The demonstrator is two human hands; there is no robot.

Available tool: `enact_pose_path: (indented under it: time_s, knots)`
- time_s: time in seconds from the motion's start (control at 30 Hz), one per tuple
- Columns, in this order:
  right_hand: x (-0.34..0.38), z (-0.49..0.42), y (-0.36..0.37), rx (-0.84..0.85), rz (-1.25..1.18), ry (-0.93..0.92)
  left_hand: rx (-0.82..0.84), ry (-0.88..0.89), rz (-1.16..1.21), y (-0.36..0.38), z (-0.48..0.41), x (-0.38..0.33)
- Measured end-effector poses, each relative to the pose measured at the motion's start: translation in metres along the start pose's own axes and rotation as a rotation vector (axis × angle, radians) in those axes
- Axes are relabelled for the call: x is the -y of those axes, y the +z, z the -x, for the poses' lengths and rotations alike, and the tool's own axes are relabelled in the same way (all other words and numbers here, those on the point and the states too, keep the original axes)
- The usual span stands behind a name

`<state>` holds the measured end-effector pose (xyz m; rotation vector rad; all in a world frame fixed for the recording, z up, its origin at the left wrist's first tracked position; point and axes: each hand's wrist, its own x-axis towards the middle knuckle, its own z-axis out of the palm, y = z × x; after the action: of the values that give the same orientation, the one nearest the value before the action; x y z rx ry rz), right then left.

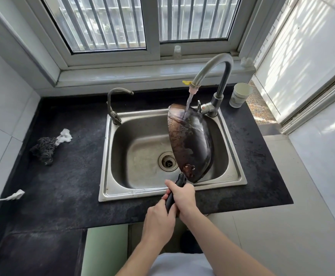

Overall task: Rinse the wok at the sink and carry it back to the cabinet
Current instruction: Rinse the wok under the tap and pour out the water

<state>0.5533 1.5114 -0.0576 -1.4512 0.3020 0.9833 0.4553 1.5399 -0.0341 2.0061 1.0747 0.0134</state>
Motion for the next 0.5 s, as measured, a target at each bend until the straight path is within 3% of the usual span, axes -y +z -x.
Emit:
enact_pose_path:
  time_s: [0.5]
  knots:
    - [-0.014, -0.001, -0.004, 0.157, 0.367, -0.156, 0.234, -0.329, 0.539, 0.002, 0.014, 0.013]
